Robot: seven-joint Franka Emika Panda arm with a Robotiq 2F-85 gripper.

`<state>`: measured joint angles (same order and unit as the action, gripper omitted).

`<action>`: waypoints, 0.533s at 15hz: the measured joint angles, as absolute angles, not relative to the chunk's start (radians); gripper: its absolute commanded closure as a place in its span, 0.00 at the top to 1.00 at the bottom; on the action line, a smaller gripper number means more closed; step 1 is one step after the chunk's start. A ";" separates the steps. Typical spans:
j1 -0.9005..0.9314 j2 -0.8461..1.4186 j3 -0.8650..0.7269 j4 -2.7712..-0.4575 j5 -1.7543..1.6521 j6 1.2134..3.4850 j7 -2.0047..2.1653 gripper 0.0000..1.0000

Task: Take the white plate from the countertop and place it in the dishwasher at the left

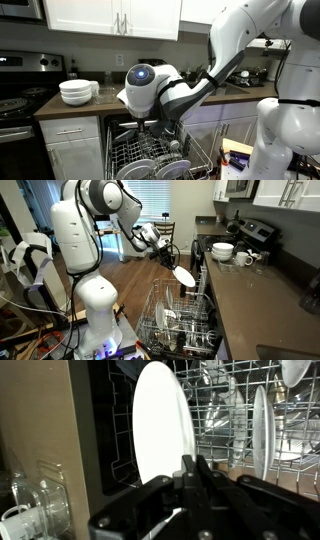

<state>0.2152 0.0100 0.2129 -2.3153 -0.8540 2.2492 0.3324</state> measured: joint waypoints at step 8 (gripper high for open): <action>0.191 0.055 0.161 -2.311 -0.686 2.407 0.138 0.02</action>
